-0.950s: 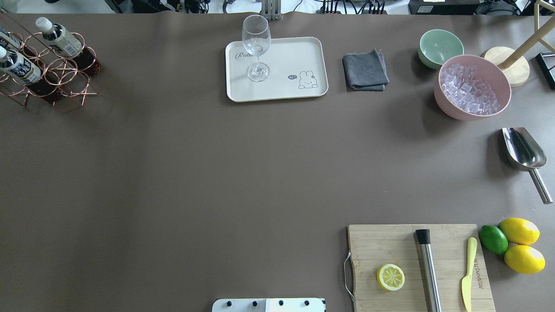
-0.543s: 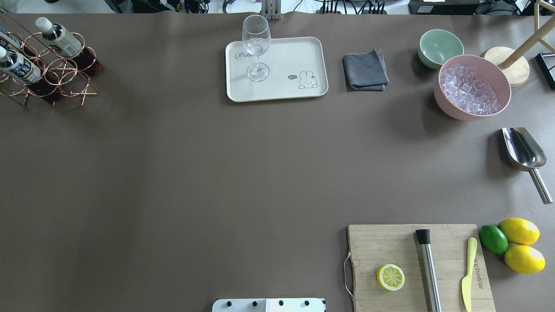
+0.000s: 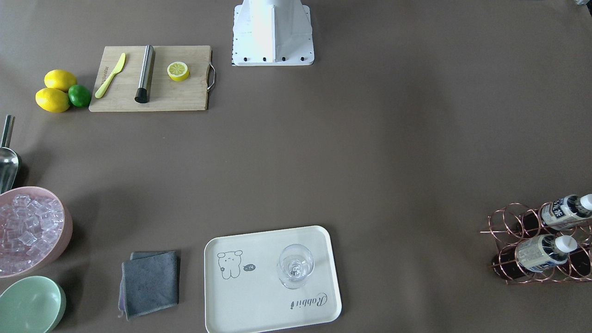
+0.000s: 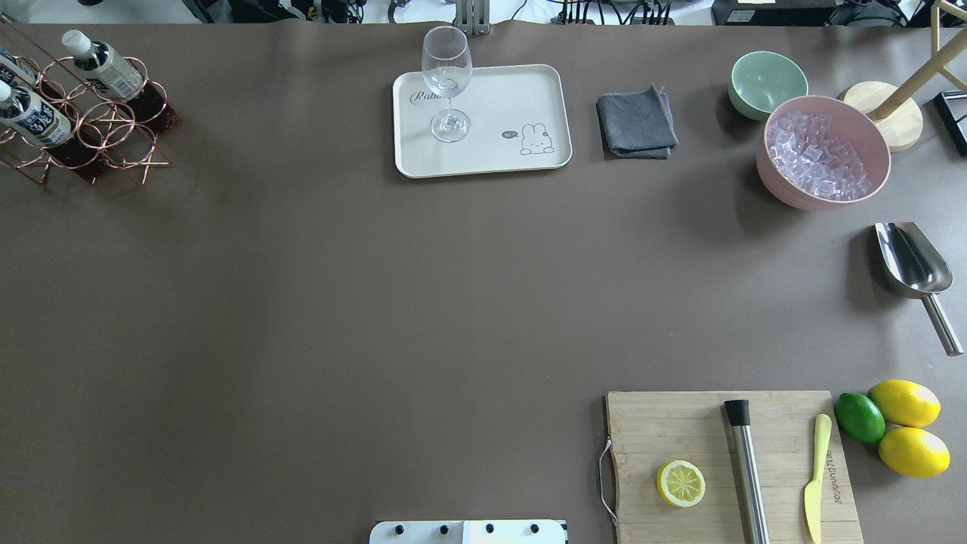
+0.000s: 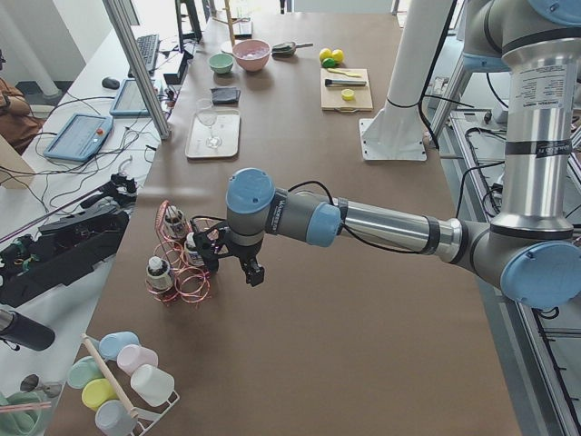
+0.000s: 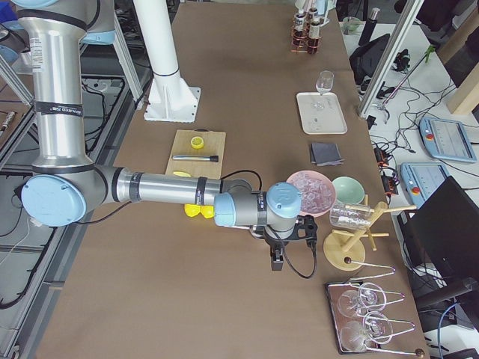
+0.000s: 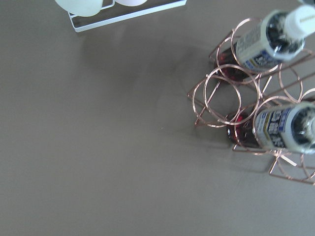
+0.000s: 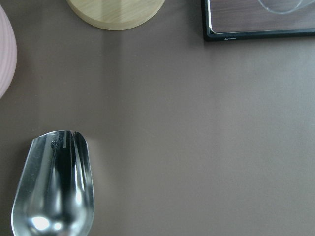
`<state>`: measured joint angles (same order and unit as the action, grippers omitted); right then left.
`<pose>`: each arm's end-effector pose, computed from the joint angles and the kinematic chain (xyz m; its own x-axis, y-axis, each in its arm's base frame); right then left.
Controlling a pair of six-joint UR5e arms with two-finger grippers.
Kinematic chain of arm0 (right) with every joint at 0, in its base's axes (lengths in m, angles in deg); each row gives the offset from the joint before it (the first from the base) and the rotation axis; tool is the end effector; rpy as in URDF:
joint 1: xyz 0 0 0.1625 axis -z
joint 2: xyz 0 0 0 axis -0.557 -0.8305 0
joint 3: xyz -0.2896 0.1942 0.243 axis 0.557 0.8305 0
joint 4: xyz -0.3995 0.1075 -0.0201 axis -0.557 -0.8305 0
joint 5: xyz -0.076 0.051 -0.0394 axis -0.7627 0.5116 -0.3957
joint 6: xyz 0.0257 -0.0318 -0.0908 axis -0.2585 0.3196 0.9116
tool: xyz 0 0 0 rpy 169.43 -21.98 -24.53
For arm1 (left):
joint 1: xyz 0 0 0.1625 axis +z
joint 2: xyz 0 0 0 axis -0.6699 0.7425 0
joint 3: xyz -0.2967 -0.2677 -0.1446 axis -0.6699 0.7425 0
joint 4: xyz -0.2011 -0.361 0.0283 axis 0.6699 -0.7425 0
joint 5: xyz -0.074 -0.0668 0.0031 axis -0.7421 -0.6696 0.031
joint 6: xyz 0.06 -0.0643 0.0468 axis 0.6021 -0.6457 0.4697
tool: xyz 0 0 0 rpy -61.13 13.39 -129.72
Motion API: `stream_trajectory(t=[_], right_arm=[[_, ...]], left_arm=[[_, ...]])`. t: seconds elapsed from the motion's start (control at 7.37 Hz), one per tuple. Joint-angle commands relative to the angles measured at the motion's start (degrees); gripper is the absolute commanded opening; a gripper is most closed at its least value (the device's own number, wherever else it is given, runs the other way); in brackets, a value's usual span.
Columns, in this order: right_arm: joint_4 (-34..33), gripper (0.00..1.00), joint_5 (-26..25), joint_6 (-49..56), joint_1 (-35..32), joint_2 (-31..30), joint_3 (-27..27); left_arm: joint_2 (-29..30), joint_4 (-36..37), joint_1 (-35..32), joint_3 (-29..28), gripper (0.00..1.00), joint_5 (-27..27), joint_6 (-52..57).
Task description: Take tea from basket to plate
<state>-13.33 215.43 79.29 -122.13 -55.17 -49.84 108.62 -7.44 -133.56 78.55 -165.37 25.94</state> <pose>0.0512 -0.4986 0.6691 0.7371 -0.0419 0.6745 0.0041 0.9983 0.0575 -0.0729 -0.4881 0.5471 0.4487 -0.5699 -0.6884 0.5154 0.7943 -0.3216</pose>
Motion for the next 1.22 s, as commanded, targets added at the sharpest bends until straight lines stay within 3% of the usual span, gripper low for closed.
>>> stream_trajectory(t=[0.0, 0.27, 0.54, 0.81, 1.09], right_arm=[[2.07, 1.0, 5.38, 0.25, 0.39, -0.31, -2.0], [13.46, 1.0, 5.85, -0.54, 6.33, 0.3, -1.74], [20.51, 1.0, 6.02, -0.63, 12.14, 3.28, -2.35], [27.03, 1.0, 10.92, -0.63, 17.33, 4.87, -2.79], [38.24, 1.0, 10.25, -0.63, 23.04, 7.94, -2.18]], left_arm=[[11.77, 0.5, -1.57, -6.84, 0.97, -0.03, -25.32], [19.69, -0.11, -1.49, -14.04, 0.97, 0.05, -39.14], [25.78, -0.46, -0.97, -19.87, 0.97, 0.14, -49.72], [26.16, -2.9, 1.4, -20.59, 0.97, 0.4, -55.52], [26.06, -6.6, 3.42, -21.81, 0.97, 0.58, -59.32]])
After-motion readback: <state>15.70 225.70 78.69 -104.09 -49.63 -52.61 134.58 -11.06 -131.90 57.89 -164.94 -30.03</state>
